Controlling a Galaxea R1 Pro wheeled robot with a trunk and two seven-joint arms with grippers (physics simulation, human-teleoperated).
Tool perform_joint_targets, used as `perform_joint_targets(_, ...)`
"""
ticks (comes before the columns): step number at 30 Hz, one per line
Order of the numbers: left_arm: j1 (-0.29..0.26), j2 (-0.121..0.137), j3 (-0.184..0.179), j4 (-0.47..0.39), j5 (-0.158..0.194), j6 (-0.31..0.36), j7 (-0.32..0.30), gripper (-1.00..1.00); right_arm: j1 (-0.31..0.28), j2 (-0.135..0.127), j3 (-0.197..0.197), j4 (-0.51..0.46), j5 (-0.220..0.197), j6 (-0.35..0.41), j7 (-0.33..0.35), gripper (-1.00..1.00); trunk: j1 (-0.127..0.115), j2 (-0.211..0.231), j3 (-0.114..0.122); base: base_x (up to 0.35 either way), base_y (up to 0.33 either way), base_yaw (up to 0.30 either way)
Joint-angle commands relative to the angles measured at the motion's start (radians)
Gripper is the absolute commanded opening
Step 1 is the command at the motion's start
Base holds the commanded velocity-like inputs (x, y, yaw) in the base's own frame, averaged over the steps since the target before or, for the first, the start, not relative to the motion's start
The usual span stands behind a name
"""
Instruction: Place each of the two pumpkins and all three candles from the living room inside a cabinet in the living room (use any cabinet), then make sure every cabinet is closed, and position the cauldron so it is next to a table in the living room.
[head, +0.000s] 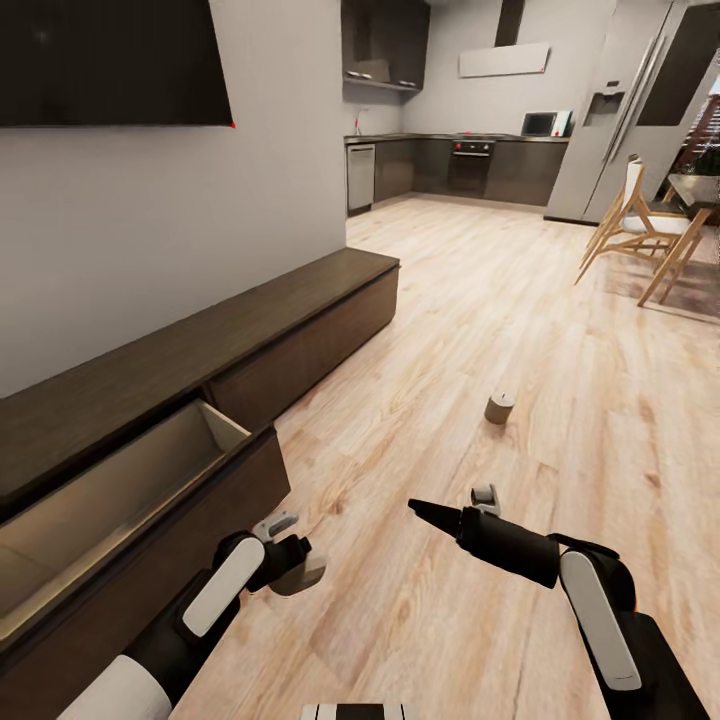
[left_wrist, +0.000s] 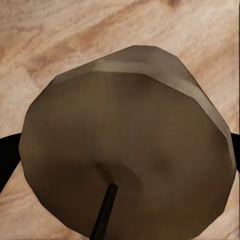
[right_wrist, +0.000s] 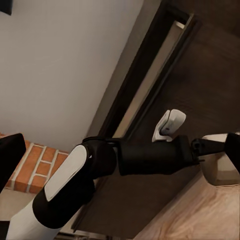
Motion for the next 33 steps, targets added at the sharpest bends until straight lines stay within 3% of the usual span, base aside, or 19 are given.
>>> perform_joint_targets(1,-0.001,0.001,-0.003,-0.004,0.004,0.004,0.005,-1.00,-0.001,0.001,-0.001,0.000,0.005,0.003,0.006,1.00,-0.001,0.000,0.003,0.000,0.000,0.000)
perform_joint_targets(11,-0.001,0.000,-0.004,-0.009,0.004,0.005,0.007,-1.00,-0.001,0.002,-0.004,0.004,0.003,0.002,0.007,1.00,-0.005,0.002,0.042,-0.187,0.000,-0.009)
perform_joint_targets(21,-0.001,0.000,-0.005,-0.015,0.002,0.006,0.011,-1.00,-0.001,0.002,-0.006,0.008,0.003,0.002,0.008,1.00,-0.010,0.005,0.092,-0.313,0.000,-0.182)
perform_joint_targets(33,-0.001,0.001,-0.004,-0.015,0.002,0.005,0.011,-1.00,0.000,0.002,-0.007,0.010,0.003,0.002,0.008,1.00,-0.015,0.007,0.152,-0.033,0.000,-0.209)
